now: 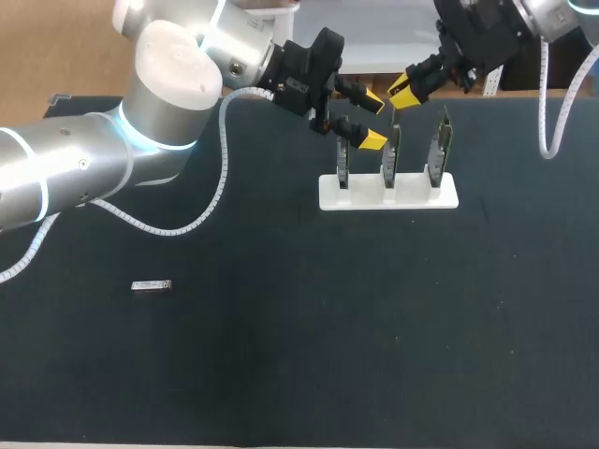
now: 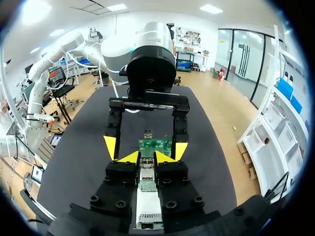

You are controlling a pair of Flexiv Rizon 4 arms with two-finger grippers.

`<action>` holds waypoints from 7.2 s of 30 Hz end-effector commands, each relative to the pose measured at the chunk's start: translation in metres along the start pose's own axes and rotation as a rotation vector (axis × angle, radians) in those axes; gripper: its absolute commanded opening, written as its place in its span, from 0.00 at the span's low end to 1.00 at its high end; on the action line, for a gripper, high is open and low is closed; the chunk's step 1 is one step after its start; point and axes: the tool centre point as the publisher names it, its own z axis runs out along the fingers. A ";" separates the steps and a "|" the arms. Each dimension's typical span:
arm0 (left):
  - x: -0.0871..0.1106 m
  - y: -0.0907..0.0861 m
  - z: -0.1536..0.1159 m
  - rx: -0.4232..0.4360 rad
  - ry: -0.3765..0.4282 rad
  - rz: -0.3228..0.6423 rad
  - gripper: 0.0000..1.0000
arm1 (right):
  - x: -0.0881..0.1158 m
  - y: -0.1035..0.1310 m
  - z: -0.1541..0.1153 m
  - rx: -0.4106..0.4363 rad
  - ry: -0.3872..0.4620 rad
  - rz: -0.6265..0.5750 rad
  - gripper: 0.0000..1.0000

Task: Pick up the optical module with the left hand, and insert it into the network port with the right hand.

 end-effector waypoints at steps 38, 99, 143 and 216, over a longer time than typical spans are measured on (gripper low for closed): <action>-0.001 0.002 0.000 0.003 0.004 -0.002 1.00 | 0.008 -0.004 0.003 0.008 0.010 0.030 1.00; -0.001 0.002 0.000 0.003 0.004 -0.002 1.00 | -0.001 -0.011 0.001 -0.071 -0.091 0.030 0.00; -0.001 0.002 0.000 0.003 0.004 -0.002 1.00 | 0.025 -0.002 0.020 -0.084 -0.062 0.095 0.00; -0.001 0.002 0.000 0.003 0.004 -0.002 1.00 | 0.087 0.009 -0.070 -0.074 -0.089 0.130 0.00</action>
